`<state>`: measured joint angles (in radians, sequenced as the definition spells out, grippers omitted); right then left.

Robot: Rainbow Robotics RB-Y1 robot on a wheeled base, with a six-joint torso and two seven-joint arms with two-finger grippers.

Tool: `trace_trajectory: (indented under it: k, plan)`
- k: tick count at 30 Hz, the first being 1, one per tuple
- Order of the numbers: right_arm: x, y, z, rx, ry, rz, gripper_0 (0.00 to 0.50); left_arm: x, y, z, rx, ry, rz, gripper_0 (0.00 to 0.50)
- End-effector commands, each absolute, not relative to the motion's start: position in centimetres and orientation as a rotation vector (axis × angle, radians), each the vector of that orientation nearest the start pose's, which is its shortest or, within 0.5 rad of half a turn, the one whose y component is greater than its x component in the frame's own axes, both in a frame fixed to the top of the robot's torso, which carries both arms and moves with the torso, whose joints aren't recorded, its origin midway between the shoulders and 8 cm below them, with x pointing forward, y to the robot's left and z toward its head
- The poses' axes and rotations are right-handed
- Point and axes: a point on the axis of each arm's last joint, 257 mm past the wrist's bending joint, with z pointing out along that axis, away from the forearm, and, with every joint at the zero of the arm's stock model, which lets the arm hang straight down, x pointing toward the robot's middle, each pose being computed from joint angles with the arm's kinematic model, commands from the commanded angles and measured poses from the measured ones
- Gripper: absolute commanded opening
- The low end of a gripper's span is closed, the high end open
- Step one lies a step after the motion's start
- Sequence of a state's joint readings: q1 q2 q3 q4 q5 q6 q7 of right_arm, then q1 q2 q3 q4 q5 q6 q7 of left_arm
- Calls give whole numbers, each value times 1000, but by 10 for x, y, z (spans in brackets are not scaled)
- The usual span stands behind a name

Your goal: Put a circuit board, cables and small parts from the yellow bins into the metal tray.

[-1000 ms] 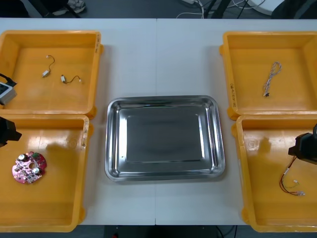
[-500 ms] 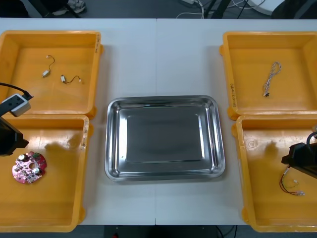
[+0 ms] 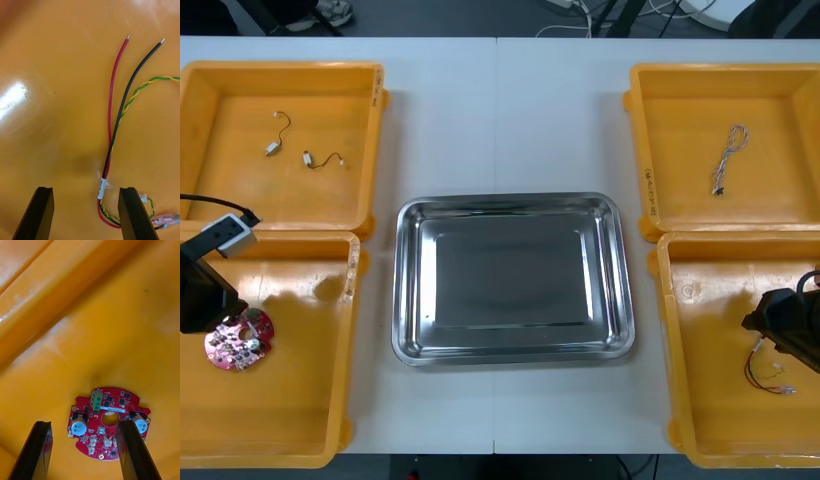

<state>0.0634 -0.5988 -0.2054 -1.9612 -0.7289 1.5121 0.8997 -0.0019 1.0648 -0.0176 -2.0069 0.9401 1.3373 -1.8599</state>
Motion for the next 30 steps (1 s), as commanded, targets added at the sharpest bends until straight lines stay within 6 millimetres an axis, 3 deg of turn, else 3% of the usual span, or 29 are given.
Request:
trace_trajectory:
  k: [1,15,27,28,29,30]
  plan:
    - [359,-365,-320,872,2628,303,500,383,387,-251,1179,2452,281,500]
    - [356,-358,-347,894,2656,315,500,376,387,-269,1282,2414,311,500]
    - [356,-358,-353,902,2653,316,500,377,389,-277,1296,2408,328,500]
    - [357,-357,-352,899,2654,319,370,377,390,-278,1291,2409,326,500]
    - [357,-357,-352,899,2654,319,295,377,390,-280,1293,2410,325,500]
    - [357,-357,-352,899,2652,318,161,378,390,-280,1290,2408,326,500]
